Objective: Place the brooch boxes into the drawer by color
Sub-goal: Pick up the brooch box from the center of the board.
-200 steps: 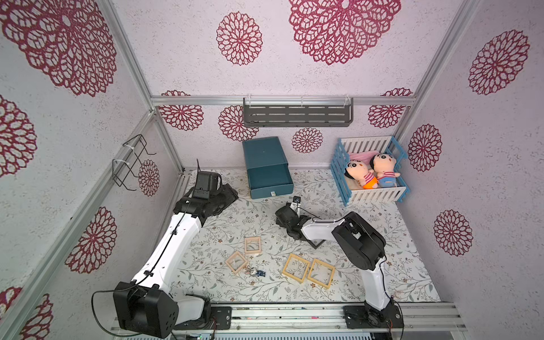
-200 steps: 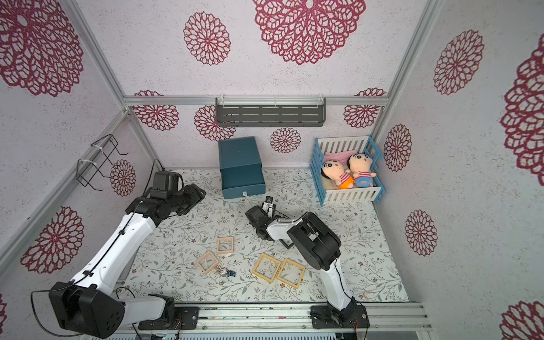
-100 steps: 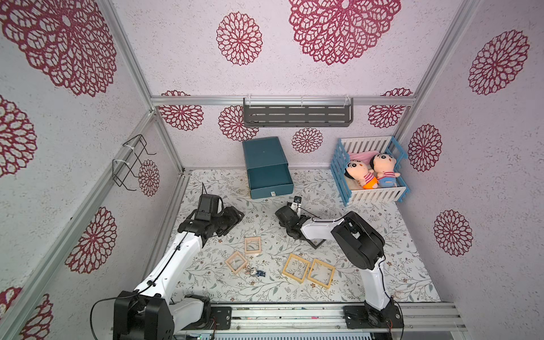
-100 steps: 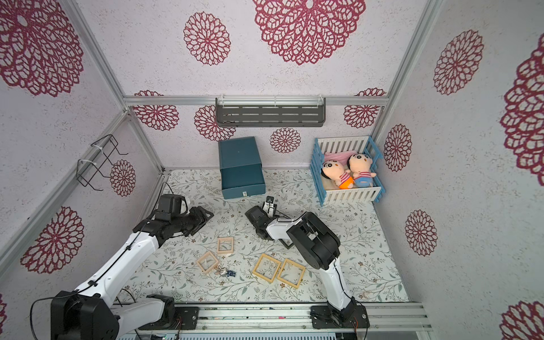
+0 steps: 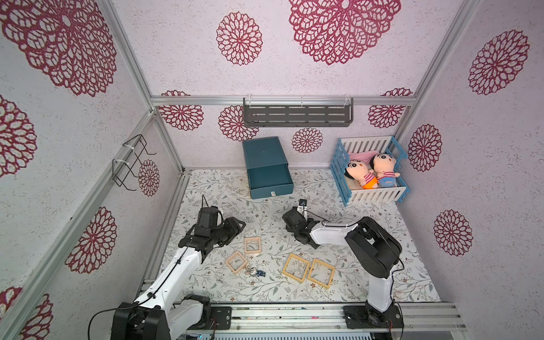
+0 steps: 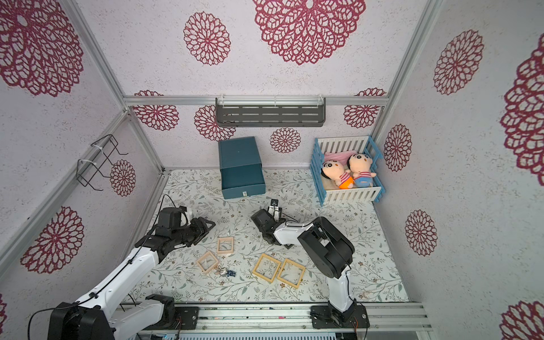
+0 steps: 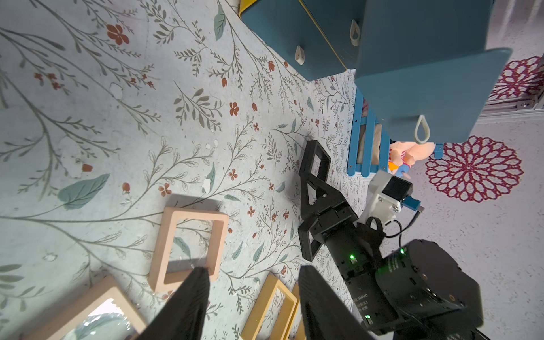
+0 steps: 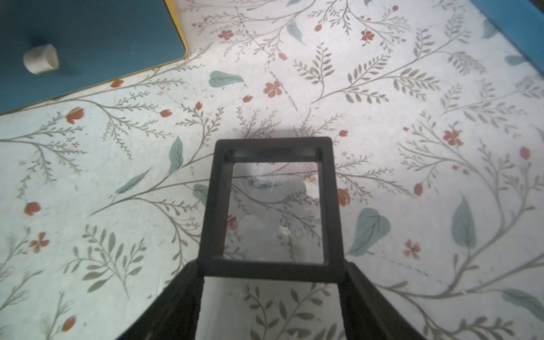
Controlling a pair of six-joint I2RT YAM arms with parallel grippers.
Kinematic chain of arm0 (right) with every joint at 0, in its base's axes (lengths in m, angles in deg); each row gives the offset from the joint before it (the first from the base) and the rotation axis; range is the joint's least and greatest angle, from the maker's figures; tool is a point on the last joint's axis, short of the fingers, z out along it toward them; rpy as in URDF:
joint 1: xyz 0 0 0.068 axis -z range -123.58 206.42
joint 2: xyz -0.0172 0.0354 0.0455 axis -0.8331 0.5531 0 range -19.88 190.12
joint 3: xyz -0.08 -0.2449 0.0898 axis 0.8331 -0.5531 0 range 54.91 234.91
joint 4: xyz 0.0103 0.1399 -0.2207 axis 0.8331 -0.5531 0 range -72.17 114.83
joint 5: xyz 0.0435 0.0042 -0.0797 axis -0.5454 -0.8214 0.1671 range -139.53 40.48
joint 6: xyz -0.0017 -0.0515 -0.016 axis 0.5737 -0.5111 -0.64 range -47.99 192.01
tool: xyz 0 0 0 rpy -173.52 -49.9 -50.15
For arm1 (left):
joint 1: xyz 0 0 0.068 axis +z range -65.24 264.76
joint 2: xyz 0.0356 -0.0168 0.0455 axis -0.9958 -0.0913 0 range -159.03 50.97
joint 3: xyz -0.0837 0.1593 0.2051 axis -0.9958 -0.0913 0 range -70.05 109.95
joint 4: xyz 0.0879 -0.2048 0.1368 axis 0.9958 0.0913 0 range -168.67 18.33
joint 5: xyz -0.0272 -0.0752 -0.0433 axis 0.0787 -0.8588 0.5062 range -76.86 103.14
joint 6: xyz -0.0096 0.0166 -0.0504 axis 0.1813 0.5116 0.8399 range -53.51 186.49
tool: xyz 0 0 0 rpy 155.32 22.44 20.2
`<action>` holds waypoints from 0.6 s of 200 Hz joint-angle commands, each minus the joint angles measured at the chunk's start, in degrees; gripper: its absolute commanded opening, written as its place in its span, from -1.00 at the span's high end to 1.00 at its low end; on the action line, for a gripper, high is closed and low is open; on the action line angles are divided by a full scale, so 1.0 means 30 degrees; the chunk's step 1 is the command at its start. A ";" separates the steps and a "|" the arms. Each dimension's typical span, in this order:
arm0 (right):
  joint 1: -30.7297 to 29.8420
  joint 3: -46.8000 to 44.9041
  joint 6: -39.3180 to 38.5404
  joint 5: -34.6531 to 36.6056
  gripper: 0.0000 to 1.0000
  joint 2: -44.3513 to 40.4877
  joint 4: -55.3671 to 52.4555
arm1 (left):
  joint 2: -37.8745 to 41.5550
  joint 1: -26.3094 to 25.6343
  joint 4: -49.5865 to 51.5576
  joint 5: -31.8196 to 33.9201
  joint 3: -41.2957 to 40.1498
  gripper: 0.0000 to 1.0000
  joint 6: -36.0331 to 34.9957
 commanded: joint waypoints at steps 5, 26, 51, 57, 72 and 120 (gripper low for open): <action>0.0221 -0.0115 -0.0636 -0.0004 0.38 -0.2121 -0.0442 | 0.0214 -0.0112 -0.0810 0.0183 -0.0022 -0.11 -0.0081; 0.0443 -0.0146 -0.0703 -0.0486 0.42 -0.3320 -0.1386 | 0.0262 -0.0179 -0.0684 0.0340 0.0219 -0.10 -0.0109; 0.0696 -0.0351 -0.1193 -0.1518 0.44 -0.4998 -0.2031 | 0.0310 -0.0221 -0.0275 0.0644 0.0770 -0.10 -0.0143; 0.0748 -0.0319 -0.1259 -0.1693 0.44 -0.5340 -0.2345 | 0.0304 -0.0226 -0.0201 0.0717 0.0948 -0.10 -0.0129; 0.0913 -0.0113 -0.1475 -0.2149 0.46 -0.6162 -0.3259 | 0.0270 -0.0230 0.0173 0.1049 0.1571 -0.10 -0.0161; 0.1899 0.2410 -0.2206 -0.4010 0.55 -0.8025 -0.7709 | 0.0196 -0.0255 0.1812 0.2139 0.4042 -0.10 -0.0714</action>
